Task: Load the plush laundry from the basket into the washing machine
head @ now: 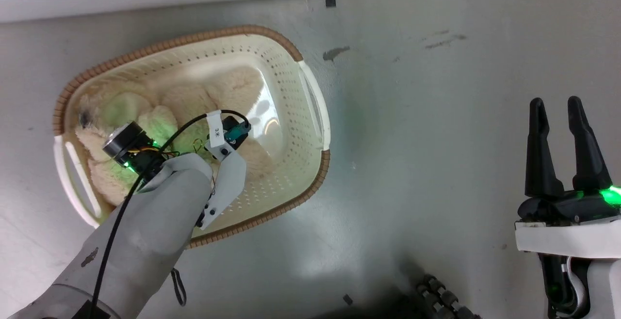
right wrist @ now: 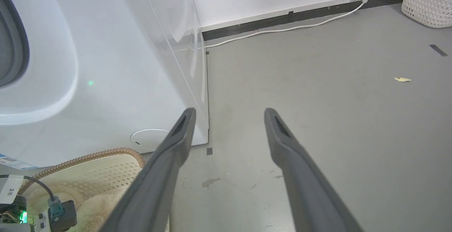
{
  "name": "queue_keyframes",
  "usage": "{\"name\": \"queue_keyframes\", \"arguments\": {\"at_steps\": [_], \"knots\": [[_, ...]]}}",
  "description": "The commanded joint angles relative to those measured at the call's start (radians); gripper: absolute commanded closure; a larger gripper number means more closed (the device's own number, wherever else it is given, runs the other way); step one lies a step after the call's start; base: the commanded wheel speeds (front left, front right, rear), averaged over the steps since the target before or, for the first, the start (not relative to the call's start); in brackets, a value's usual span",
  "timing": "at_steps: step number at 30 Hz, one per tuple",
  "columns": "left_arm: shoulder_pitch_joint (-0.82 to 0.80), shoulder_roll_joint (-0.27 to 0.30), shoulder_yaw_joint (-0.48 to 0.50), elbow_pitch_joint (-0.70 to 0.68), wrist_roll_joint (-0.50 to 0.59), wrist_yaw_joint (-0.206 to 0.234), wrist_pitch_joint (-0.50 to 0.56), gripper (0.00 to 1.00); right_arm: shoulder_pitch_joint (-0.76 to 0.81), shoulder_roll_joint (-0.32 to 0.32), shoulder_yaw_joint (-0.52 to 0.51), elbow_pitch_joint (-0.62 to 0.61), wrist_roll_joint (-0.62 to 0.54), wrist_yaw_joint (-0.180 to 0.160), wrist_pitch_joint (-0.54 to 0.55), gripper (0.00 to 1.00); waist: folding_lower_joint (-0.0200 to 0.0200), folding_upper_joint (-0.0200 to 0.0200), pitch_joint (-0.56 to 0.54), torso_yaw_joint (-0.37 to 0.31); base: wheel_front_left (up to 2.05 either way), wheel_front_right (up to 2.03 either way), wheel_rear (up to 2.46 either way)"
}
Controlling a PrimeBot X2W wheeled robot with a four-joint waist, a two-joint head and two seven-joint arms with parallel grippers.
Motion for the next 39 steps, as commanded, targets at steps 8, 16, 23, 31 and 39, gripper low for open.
{"name": "queue_keyframes", "arguments": {"at_steps": [8,16,23,31,39], "knots": [[0.056,-0.032,0.023,0.002,-0.064,0.002,-0.101,1.00,-0.010,-0.002,0.000,0.019,-0.014,0.001,-0.005,0.00,-0.0001,-0.0001,-0.142,0.056,0.00,0.00,0.00],[0.113,-0.096,0.039,0.010,-0.133,-0.011,-0.206,1.00,0.018,-0.002,0.007,0.050,-0.047,0.001,-0.005,0.00,-0.0001,-0.0001,-0.296,0.127,0.00,0.00,0.00],[0.175,-0.153,0.105,0.007,-0.224,0.019,-0.333,1.00,0.066,-0.002,0.000,0.079,-0.066,0.001,-0.005,0.00,-0.0001,-0.0001,-0.415,0.184,0.00,0.00,0.00],[0.235,-0.189,0.193,-0.019,-0.323,0.048,-0.467,1.00,0.123,-0.002,-0.026,0.120,-0.073,0.001,-0.005,0.00,-0.0001,-0.0001,-0.534,0.243,0.00,0.00,0.00],[0.295,-0.203,0.268,-0.083,-0.400,0.067,-0.594,1.00,0.177,-0.002,-0.040,0.153,-0.072,0.001,-0.005,0.00,-0.0001,-0.0001,-0.640,0.280,0.00,0.00,0.00]]}}
